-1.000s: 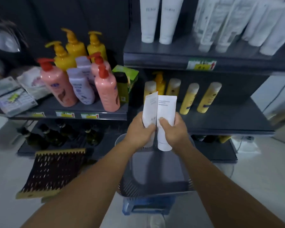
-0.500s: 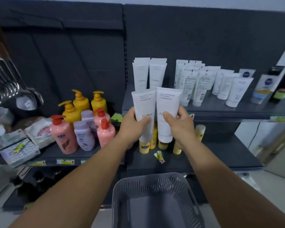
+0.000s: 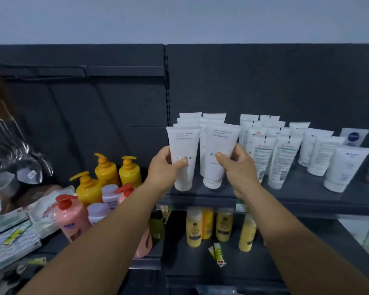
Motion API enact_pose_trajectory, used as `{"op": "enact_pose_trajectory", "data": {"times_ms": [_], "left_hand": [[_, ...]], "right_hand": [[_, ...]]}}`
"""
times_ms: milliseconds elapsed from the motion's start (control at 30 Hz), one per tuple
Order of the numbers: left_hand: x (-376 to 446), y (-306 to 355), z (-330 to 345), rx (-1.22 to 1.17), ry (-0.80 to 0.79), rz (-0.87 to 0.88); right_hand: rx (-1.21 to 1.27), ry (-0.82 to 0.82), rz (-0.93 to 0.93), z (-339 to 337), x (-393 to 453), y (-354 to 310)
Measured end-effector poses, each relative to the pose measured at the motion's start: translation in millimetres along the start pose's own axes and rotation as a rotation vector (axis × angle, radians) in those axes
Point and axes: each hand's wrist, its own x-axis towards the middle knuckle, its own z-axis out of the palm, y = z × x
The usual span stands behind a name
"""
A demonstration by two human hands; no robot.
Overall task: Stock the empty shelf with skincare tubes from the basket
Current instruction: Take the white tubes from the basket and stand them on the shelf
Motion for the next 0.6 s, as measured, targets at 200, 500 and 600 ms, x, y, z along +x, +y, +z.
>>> {"op": "enact_pose_trajectory", "data": {"times_ms": [200,500,600], "left_hand": [[18,-21,12,-0.011,-0.002,-0.064],[31,-29,5,0.032,-0.092,-0.034],[32,-30,2,0.053,-0.122,-0.014]], "right_hand": [[-0.024,-0.086,0.026,1,21,27],[-0.071,-0.111,0.035,2,27,37],[-0.102,-0.080,0.056,5,23,33]]}}
